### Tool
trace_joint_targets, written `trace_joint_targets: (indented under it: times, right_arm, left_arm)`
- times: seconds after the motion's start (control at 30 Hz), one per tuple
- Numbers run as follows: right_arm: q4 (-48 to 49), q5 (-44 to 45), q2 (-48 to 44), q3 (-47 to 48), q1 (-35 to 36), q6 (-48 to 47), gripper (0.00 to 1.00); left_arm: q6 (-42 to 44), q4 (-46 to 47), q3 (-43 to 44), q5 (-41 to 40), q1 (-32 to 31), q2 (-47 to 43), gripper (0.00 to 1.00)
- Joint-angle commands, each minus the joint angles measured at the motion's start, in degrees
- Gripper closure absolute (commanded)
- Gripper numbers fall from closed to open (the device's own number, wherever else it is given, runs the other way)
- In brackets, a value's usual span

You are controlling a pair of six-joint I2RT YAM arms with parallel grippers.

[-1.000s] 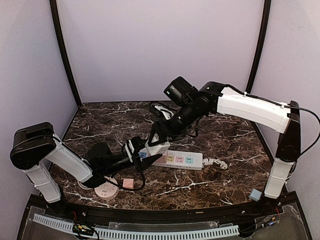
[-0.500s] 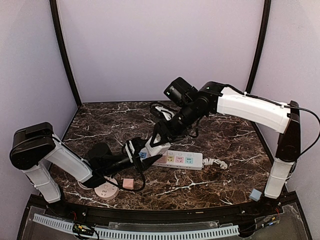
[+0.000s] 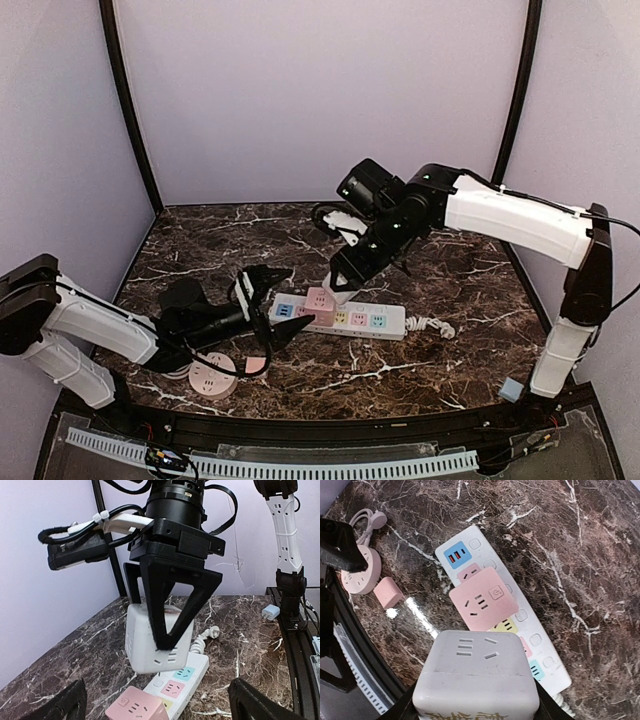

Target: Insert the plug

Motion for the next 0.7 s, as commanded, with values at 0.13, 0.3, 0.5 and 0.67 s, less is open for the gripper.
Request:
trace_joint_targets:
  times: [0.13, 0.3, 0.5, 0.67]
  right_arm:
    - [-0.94, 10.69, -2.66, -4.71, -0.44, -16.05, 1.0]
    - [-1.46, 6.06, -3.19, -4.71, -0.58, -22.52, 1.0]
    - [-3.64, 5.7, 0.47, -8.52, -0.58, -26.03, 1.0]
    - [-4.11, 6.45, 3.34, -5.75, -1.34, -28.52, 1.0]
  left_arm:
    - [-7.72, -26.6, 4.67, -6.16, 0.17, -8.91, 0.02]
    - [-13.25, -38.37, 8.78, -13.02, 0.37, -11.8, 0.02]
    - [-20.11, -45.98, 11.49, -14.18, 3.23, -11.92, 0.02]
    - [-25.04, -53.12, 14.52, -12.39, 6.89, -10.38, 0.05]
